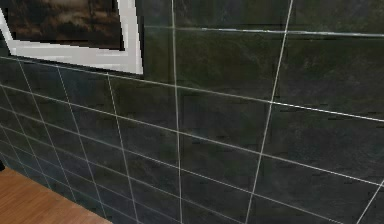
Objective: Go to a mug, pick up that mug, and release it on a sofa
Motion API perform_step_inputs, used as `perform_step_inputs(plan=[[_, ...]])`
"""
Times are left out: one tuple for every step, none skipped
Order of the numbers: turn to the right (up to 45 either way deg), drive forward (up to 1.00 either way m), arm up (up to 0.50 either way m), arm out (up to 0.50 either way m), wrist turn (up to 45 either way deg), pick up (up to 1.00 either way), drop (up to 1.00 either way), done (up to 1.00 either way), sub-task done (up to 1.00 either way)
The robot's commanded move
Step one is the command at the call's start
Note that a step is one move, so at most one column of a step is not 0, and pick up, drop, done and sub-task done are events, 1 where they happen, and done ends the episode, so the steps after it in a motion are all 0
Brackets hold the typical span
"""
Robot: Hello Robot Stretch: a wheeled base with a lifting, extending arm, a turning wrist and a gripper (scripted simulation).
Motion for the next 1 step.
perform_step_inputs(plan=[[0.0, 0.00, 0.00, 0.00, -45.0, 0.00, 0.00, 0.00, 0.00]])
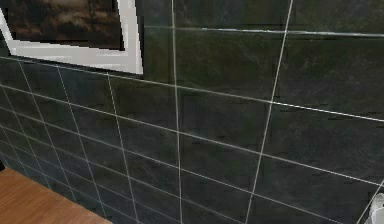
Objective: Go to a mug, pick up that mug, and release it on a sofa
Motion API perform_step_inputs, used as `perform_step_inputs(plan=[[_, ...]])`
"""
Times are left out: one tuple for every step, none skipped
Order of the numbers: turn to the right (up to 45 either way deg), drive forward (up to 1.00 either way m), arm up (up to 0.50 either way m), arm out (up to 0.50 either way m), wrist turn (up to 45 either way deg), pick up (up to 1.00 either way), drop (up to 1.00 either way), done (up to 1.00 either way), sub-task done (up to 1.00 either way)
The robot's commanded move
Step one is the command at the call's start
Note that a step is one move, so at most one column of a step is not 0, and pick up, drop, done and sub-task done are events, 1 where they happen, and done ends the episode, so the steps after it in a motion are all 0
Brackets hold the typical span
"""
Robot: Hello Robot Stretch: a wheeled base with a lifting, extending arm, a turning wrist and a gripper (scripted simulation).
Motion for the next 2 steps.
perform_step_inputs(plan=[[0.0, 0.00, 0.00, 0.00, -21.0, 0.00, 0.00, 0.00, 0.00], [0.0, 0.00, 0.00, -0.18, 0.0, 0.00, 0.00, 0.00, 0.00]])
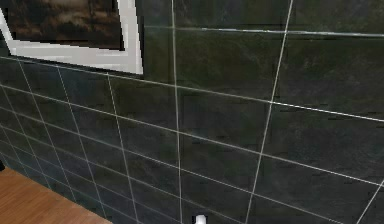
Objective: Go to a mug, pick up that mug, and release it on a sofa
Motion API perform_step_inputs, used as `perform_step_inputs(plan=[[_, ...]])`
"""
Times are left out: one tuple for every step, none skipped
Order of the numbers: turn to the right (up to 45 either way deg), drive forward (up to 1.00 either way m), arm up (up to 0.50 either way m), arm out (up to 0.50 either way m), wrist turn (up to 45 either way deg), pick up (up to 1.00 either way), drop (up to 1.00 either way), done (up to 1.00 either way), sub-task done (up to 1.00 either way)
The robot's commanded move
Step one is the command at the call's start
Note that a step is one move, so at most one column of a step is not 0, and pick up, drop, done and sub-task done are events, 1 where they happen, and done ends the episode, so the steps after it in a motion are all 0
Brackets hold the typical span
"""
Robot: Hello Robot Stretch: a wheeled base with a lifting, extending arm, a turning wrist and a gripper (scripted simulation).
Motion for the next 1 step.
perform_step_inputs(plan=[[-45.0, 0.00, 0.00, 0.00, 0.0, 0.00, 0.00, 0.00, 0.00]])
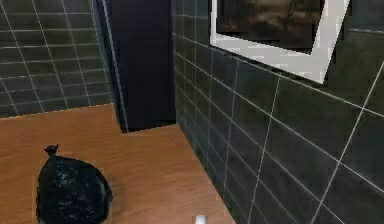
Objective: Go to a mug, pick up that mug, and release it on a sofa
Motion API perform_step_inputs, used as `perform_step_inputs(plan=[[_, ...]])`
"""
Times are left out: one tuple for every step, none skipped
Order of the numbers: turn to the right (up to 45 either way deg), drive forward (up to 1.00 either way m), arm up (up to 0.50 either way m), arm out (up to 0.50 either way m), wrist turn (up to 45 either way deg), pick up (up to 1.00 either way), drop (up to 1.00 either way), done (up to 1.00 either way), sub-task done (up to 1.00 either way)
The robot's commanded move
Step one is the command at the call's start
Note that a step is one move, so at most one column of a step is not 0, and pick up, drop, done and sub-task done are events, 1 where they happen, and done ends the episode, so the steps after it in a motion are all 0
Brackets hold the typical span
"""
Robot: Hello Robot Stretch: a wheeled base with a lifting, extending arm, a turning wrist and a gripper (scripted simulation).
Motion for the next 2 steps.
perform_step_inputs(plan=[[-45.0, 0.00, 0.00, 0.00, 0.0, 0.00, 0.00, 0.00, 0.00], [-6.0, 0.00, 0.00, 0.00, 0.0, 0.00, 0.00, 0.00, 0.00]])
